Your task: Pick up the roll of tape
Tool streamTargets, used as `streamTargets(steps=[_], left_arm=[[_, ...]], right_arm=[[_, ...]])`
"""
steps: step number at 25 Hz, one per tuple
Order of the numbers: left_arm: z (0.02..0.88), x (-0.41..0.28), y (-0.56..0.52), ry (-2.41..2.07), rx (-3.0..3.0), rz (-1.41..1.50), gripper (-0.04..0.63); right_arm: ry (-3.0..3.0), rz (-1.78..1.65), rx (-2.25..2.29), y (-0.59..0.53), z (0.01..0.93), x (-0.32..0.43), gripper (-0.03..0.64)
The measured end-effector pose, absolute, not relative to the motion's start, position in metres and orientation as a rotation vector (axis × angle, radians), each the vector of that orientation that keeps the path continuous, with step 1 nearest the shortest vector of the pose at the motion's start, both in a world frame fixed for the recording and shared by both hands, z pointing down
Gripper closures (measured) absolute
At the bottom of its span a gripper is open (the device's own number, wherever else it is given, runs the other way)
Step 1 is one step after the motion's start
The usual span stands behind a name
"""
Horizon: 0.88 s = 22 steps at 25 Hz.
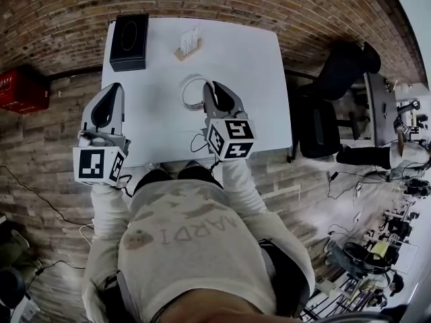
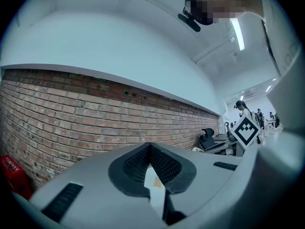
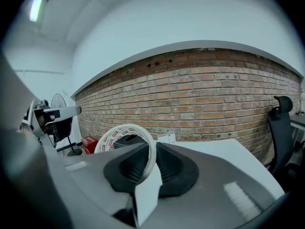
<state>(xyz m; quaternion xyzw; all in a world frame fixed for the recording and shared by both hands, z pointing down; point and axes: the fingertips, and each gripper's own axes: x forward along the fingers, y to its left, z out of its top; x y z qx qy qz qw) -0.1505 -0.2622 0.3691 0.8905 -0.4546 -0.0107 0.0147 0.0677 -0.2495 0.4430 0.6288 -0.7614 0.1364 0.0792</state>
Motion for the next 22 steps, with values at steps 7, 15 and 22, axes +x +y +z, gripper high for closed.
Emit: streamTargets(steps=[7, 15, 22], left_arm=[[0.36, -0.133, -0.248, -1.408, 2.789, -0.038, 0.589], [0.354, -0.116, -0.235, -1.407, 2.803, -0.04, 0.589], [0.349, -0.106, -0.228, -1.413, 2.808, -0.041, 0.589]], right_arm=[[-2.333, 0.338, 1.925, -0.232, 0.41, 0.084, 0.558], [-2.373, 0.246, 1.973, -0.215, 0.379, 0.102, 0.558], [-2.408, 0.167, 1.989, -0.203, 0.359, 0.113, 0.558]])
